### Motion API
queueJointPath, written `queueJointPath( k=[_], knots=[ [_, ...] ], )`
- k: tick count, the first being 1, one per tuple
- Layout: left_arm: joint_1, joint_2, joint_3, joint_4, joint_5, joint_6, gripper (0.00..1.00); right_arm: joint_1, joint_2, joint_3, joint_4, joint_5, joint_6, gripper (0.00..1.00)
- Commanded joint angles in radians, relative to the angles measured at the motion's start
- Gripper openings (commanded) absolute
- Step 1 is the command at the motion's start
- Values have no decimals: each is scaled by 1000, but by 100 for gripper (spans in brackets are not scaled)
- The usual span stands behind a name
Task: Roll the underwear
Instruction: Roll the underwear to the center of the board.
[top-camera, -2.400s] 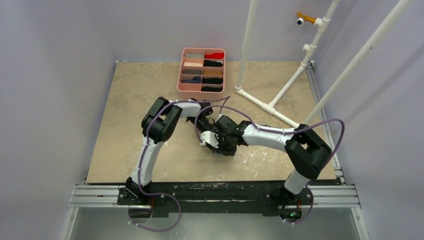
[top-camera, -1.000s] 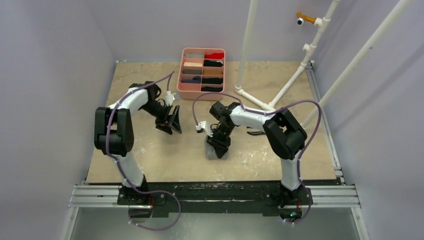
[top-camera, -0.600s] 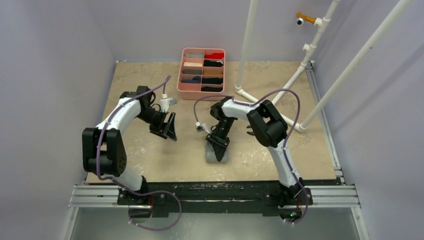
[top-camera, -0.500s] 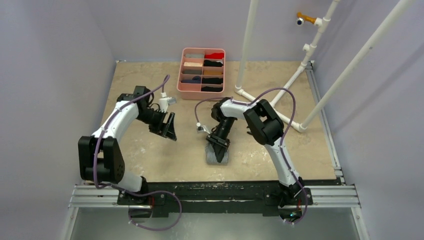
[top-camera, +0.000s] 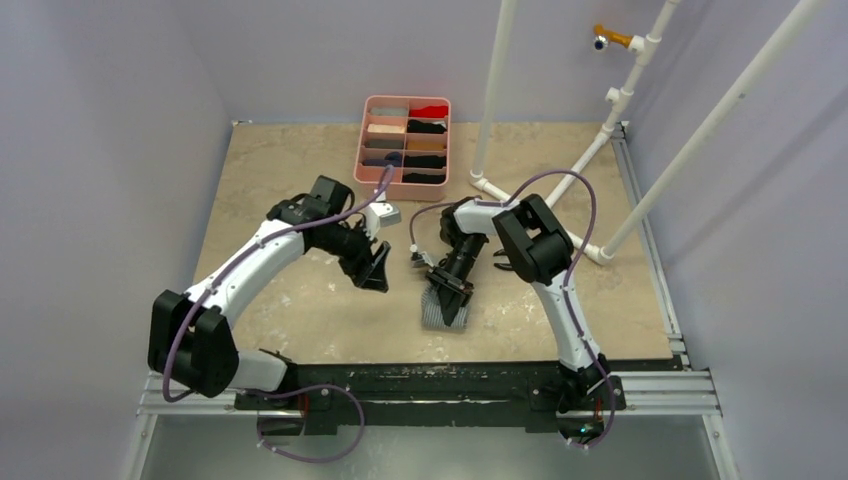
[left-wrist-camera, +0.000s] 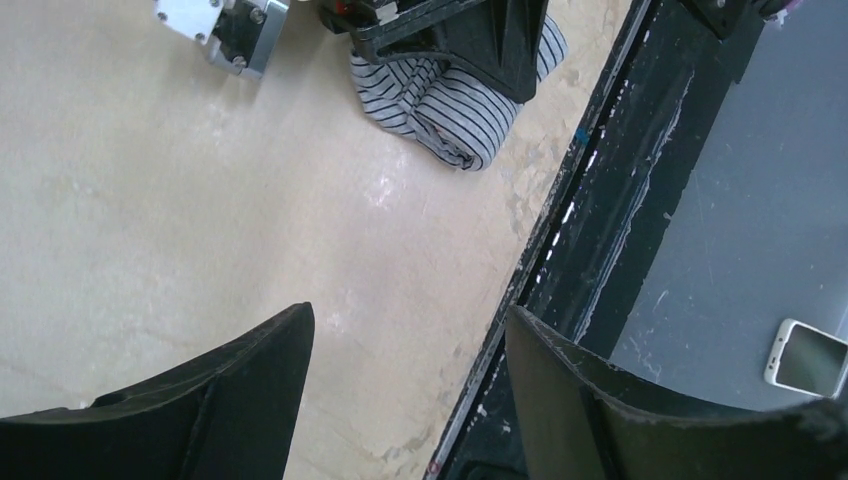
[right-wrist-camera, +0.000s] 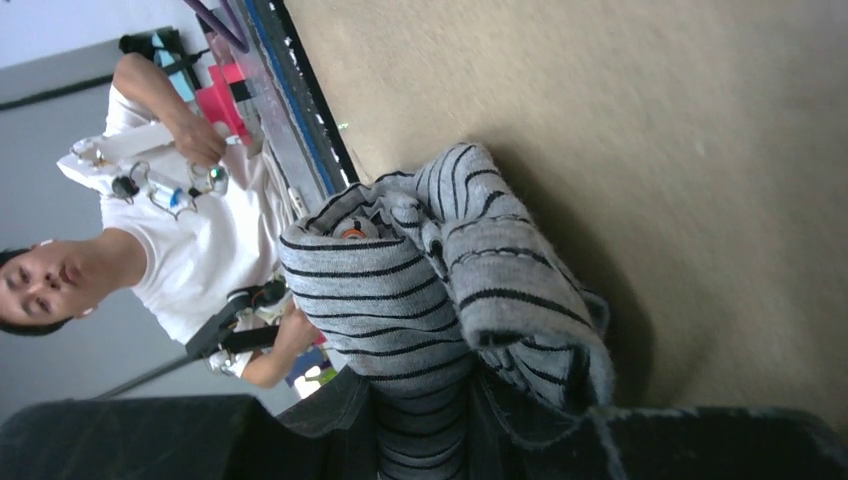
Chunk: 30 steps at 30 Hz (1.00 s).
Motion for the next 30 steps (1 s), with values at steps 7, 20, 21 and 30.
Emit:
queueJointPath(
  k=[7,20,21,30],
  knots=[
    [-251,148,7,265,-17,-10,69,-80,-28,-121,362,374,13,0],
    [-475,287,-3,512,-117,37,71,-101,-53,-157,377,352,-42,1],
    [-485,290,-12,542,-123,36,71,-101,-52,-158,378,352,-42,1],
    [-532,330,-51,672,-184,55,72,-101,-47,-155,372,343,-47,1]
  ],
)
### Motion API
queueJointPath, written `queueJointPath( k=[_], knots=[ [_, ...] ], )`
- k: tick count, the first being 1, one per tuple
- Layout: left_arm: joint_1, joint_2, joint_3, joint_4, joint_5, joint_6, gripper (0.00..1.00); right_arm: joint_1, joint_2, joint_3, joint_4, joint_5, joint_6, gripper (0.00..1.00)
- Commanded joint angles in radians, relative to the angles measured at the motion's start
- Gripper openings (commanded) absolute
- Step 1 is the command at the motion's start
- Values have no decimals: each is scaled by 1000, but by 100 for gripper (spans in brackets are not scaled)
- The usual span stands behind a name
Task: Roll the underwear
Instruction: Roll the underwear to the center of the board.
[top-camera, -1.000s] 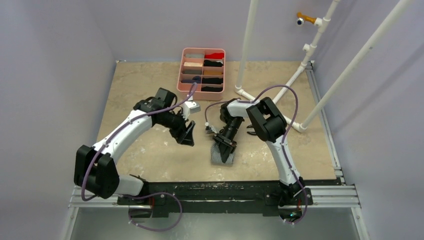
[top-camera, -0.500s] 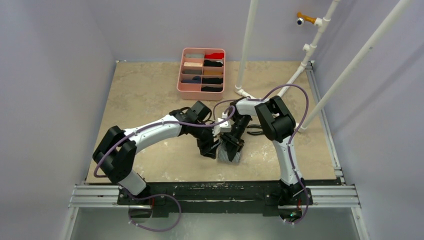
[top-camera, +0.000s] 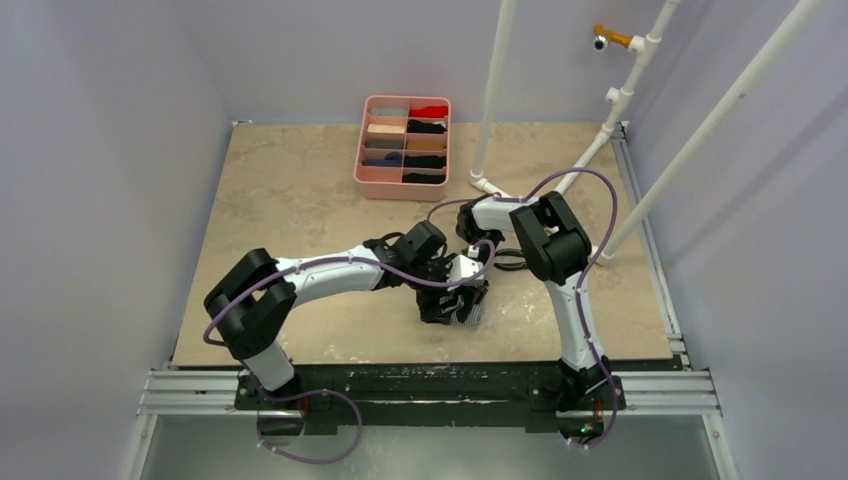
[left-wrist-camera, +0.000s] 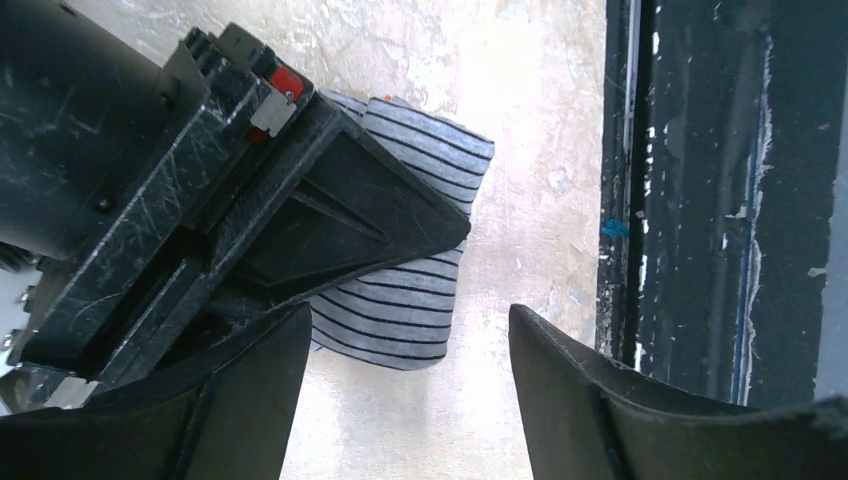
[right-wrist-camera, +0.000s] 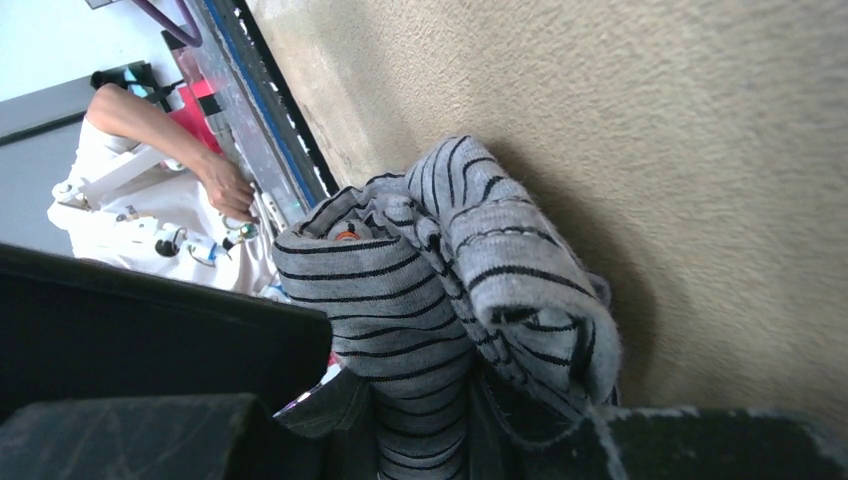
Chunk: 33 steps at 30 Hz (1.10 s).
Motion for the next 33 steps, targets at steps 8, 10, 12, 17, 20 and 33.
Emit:
queueJointPath(
  k=[8,10,12,17,20,33],
  knots=[
    [-39,79,-19,146,-14,24,72,-10,61,-19,297,256,-76,1],
    [-41,88,-24,164,-14,14,71,-11,64,-17,297,255,-75,1],
    [-44,101,-27,176,-16,2,70,-10,64,-18,299,252,-74,1],
    [-51,137,-43,214,-34,-37,66,-10,65,-23,304,251,-68,1],
    [-54,154,-44,228,-73,-54,65,-11,66,-28,307,252,-68,1],
    [-60,-49,-242,446,-183,-4,66,-20,71,-55,316,268,-70,1]
  ],
)
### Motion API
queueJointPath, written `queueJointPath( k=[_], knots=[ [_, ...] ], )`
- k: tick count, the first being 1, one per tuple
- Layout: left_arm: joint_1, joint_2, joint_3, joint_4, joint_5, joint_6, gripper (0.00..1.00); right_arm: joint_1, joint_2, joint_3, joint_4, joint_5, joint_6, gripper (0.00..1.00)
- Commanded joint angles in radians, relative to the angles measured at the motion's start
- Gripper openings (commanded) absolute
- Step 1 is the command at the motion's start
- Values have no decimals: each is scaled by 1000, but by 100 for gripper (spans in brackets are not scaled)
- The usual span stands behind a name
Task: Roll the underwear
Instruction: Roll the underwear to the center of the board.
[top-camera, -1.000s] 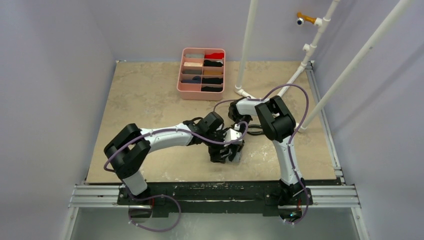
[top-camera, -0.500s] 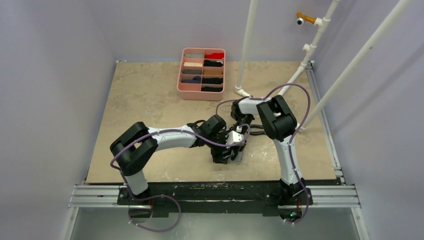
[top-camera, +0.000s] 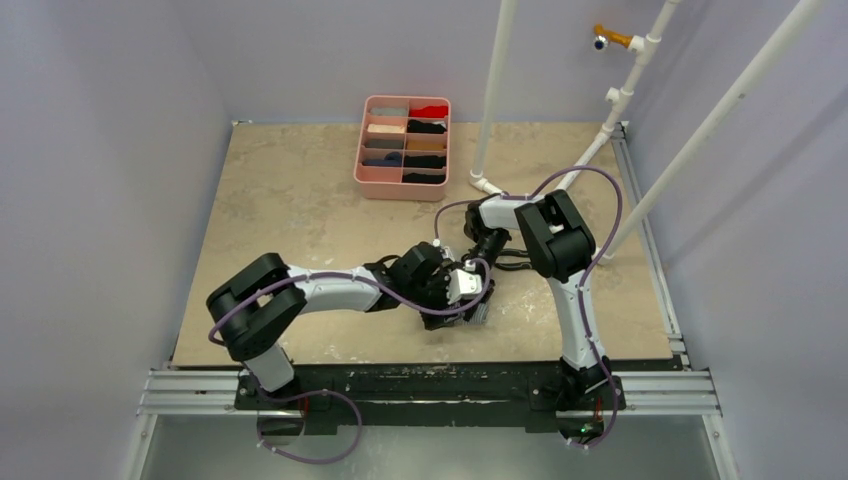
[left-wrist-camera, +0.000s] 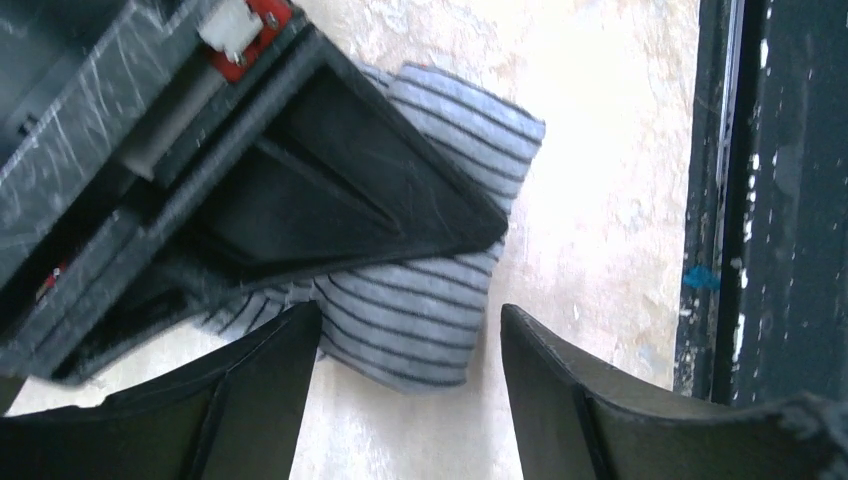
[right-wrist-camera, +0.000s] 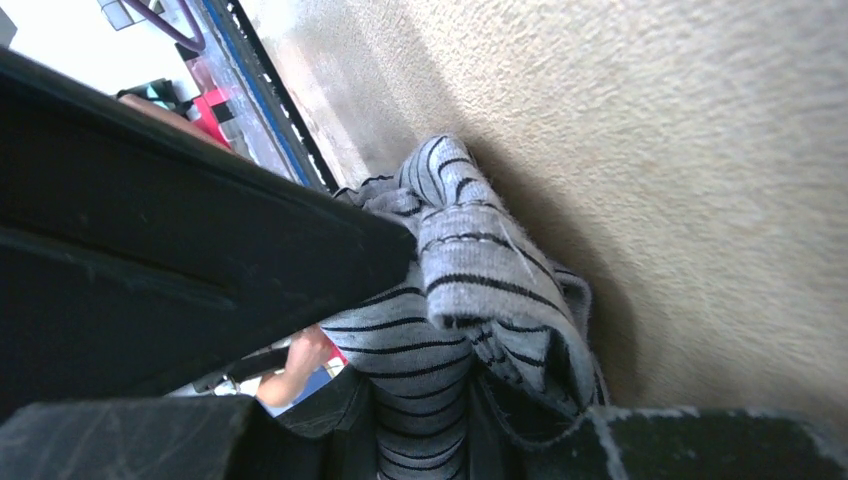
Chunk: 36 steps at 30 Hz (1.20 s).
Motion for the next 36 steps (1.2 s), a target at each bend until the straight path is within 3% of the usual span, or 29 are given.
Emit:
queueJointPath(
  k=[1,28,32,34,36],
  knots=[
    [0,-98,-94,116,-45,64,66,16,68,-32,328,264,-70,1],
    [-52,5,-48,179,-7,110,68,16,74,-27,313,252,-84,1],
    [-64,36,-24,162,-28,75,61,16,74,-29,313,247,-84,1],
    [-64,52,-2,118,-32,55,52,15,69,-36,320,246,-79,1],
    [-64,62,16,79,-40,39,37,16,62,-40,324,246,-76,1]
  ],
)
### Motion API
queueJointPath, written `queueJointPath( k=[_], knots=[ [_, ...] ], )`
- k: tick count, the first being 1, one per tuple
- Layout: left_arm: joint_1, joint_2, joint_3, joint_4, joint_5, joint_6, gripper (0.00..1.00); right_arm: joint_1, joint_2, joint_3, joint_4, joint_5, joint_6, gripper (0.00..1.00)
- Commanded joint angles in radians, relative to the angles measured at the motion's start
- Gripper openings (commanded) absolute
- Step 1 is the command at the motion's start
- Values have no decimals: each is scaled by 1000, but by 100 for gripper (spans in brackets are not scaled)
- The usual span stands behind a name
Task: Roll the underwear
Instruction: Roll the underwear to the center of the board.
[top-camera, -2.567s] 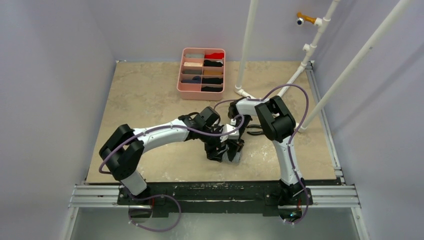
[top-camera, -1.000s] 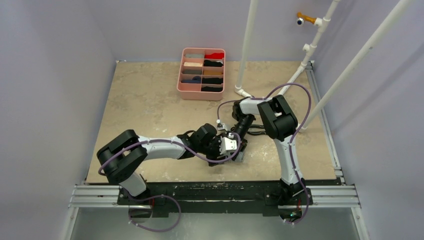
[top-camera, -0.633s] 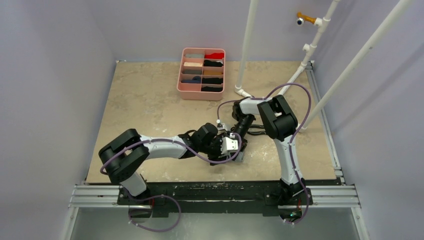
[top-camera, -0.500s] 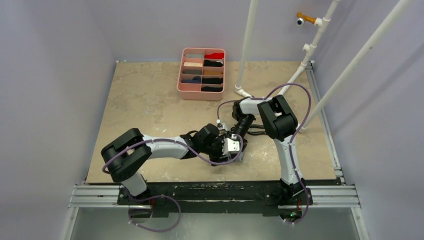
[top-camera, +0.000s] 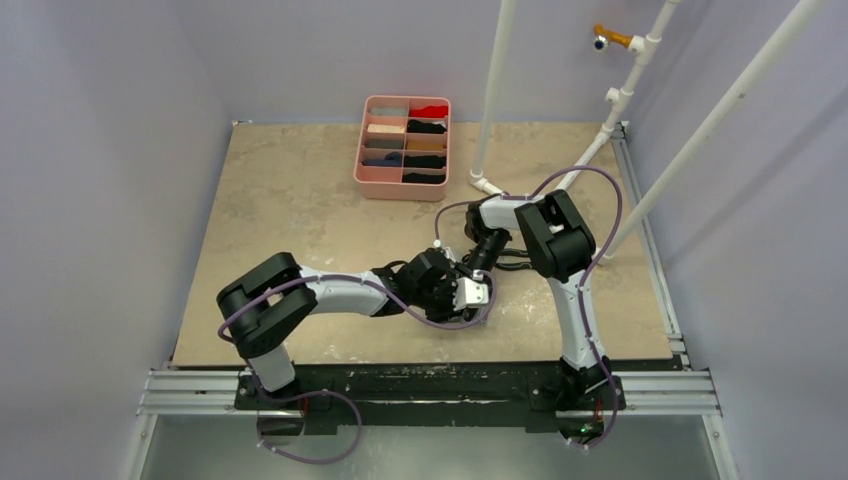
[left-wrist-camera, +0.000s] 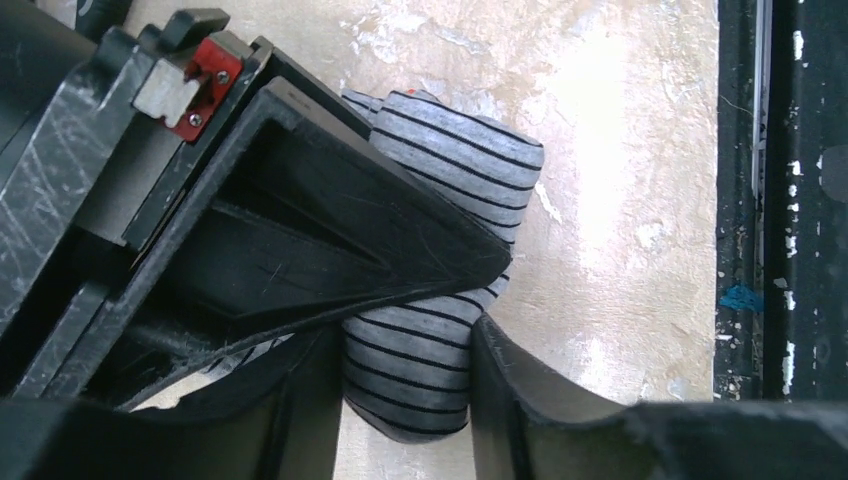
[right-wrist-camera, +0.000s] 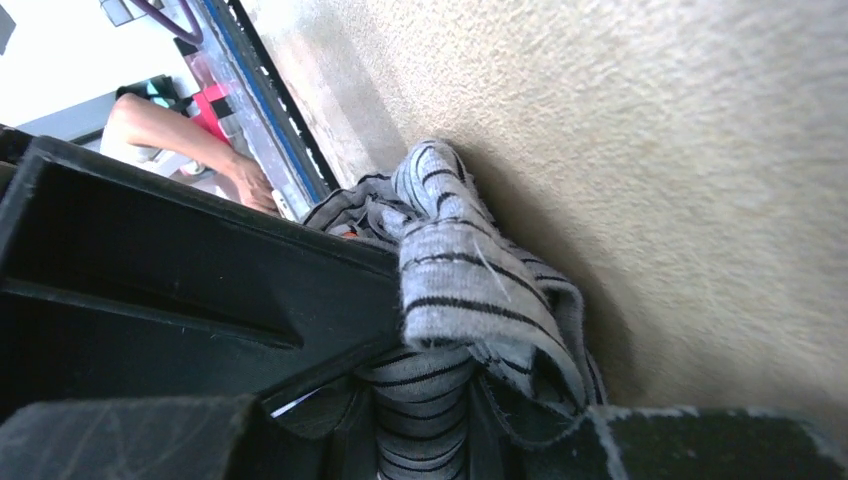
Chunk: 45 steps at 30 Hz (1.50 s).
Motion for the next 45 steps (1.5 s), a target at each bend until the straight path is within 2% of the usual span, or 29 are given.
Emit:
queueJointPath(
  k=[1,6,10,15,21,45],
  knots=[
    [-19,44,62,-60,17,-44,31,16,59,-37,327,247,-64,2],
    [-19,60,104,-193,25,-45,0,15,48,-52,333,244,-56,4],
    [-19,80,134,-280,36,-39,0,6,27,-64,338,244,-48,9],
    [-19,107,156,-335,47,-34,0,-13,-1,-64,328,224,-49,33],
    [-19,132,176,-389,55,-25,0,-37,-15,-47,287,175,-80,43],
    [-19,158,189,-474,54,-9,0,-171,-29,66,170,159,-160,44]
  ],
)
